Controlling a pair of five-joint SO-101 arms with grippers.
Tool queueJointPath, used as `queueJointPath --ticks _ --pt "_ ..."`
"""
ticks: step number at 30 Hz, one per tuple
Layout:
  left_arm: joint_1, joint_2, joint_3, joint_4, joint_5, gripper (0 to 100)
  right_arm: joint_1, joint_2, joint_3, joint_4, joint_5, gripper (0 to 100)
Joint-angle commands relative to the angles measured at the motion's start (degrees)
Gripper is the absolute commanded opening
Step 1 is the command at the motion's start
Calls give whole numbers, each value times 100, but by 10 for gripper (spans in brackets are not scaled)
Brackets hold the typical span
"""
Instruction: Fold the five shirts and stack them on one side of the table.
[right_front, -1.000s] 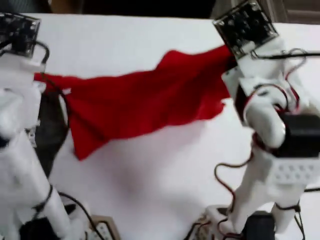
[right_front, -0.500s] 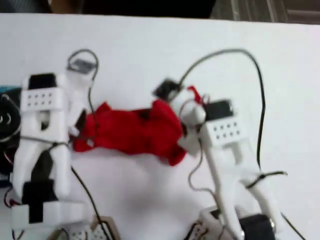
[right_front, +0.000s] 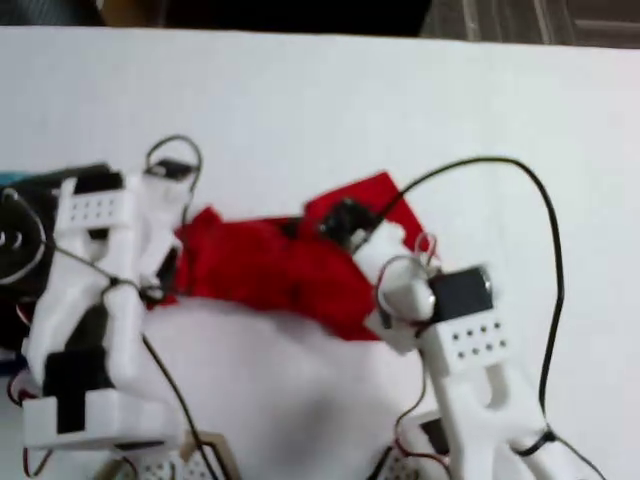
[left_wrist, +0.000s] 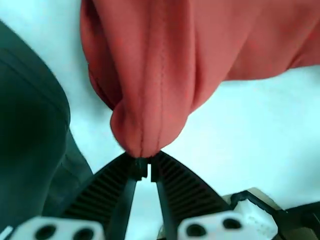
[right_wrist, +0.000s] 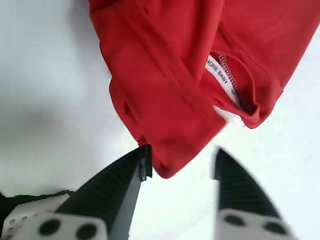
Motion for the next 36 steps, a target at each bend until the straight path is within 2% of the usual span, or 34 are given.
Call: queueJointPath --ticks 1,5,9,13,18,21,26,28,33,36 --pt "-62 -26 75 -220 -62 25 22 -171 -527 13 -53 382" --pt "-62 -44 145 -255 -26 25 330 163 -448 -769 -396 382" --pt "-62 -624 268 -369 -26 25 374 1411 -97 -1376 -668 319" --pt "-53 -1837 734 -589 -53 25 418 2484 -114 -1385 -668 269" --pt "-18 -3209 2044 -1327 -62 25 374 2791 -70 -1182 -668 258" --pt "-18 -3446 2536 -1600 -62 25 365 2677 -79 -971 -651 241" --pt "-9 -3481 2475 -1565 -62 34 391 2158 -70 -769 -624 262" --pt "35 -3455 2316 -1433 -211 83 374 2035 -70 -769 -633 262" --pt "202 -3473 1895 -1064 -949 286 374 1982 -62 -769 -659 262" --pt "202 -3473 1780 -1064 -1327 282 374 1982 18 -796 -668 262"
